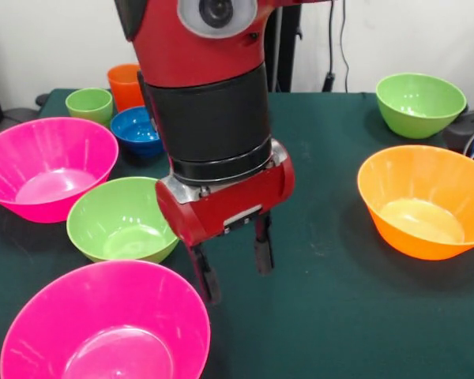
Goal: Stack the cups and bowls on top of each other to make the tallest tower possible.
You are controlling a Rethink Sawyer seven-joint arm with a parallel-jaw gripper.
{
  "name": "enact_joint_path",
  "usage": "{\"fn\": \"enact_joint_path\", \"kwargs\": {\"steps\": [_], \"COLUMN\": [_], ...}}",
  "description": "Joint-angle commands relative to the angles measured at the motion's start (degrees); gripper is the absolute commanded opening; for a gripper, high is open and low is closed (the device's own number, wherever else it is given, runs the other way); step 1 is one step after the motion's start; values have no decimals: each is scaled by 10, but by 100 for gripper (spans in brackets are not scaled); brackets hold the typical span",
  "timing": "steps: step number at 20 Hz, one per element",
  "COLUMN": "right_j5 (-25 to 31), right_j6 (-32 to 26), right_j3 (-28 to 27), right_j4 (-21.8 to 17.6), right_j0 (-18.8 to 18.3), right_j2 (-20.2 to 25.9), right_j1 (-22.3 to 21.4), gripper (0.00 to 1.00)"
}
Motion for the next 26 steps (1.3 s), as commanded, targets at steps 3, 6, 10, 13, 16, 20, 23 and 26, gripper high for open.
{"fn": "enact_joint_path", "kwargs": {"steps": [3, 6, 10, 13, 16, 20, 23, 26], "right_j5": [-16, -43, -71, -89, -104, -105, -84, -66], "right_j6": [-6, -12, -11, -6, -2, -1, -1, -1], "right_j3": [-39, -25, -21, -22, -24, -29, -44, -42], "right_j4": [18, 11, 1, -4, -2, 5, 16, 25], "right_j0": [-34, -34, -37, -38, -38, -40, -44, -40], "right_j2": [20, 11, -4, -14, -19, -23, -22, -18], "right_j1": [-11, -28, -47, -56, -58, -56, -40, -31], "gripper": [100, 100, 100, 100, 100, 100, 100, 100]}}
